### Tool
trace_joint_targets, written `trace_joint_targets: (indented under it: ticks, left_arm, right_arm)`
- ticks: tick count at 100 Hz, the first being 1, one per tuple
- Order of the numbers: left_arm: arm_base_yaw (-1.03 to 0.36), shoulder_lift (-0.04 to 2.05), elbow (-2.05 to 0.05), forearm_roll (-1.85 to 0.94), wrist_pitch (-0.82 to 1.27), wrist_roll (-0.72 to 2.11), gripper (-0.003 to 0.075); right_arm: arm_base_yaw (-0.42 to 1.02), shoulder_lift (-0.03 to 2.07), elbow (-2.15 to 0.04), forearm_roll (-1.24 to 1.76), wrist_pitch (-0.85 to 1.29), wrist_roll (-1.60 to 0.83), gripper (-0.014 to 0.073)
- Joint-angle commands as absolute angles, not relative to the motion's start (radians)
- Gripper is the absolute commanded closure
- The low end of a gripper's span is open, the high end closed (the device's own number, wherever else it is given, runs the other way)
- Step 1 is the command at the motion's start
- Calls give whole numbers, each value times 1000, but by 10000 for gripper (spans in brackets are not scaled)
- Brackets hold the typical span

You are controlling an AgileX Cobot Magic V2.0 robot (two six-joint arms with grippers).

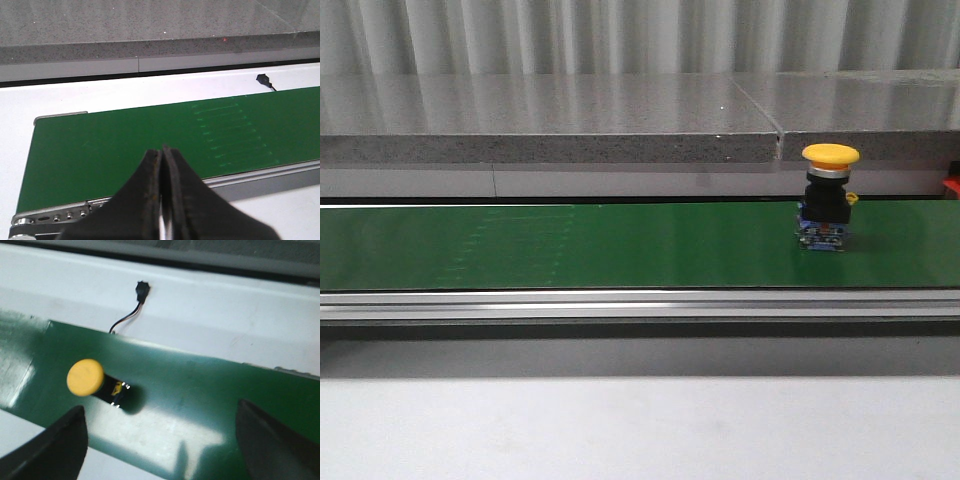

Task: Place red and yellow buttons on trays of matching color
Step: 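Move the right gripper back over the yellow button at the belt's end, then lower the right gripper onto the yellow button and grasp it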

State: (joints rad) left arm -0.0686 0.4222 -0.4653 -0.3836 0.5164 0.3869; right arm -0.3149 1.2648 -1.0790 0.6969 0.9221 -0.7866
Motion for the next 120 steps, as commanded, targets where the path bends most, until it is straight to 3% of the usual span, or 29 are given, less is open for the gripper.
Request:
trace_joint_targets:
  ticks: [1,39,120]
  left_arm:
    - [-77,427,-493,-407,450,385,741]
    - [-77,427,-493,-407,450,385,741]
    - [-77,427,-493,-407,450,385,741]
  right_arm:
    - [-291,1234,-1066,735,901,-843,-9]
    - [-126,1302,-1014,719,851,-959,-9]
    - [-73,1523,-1014,729,626,-967,-1]
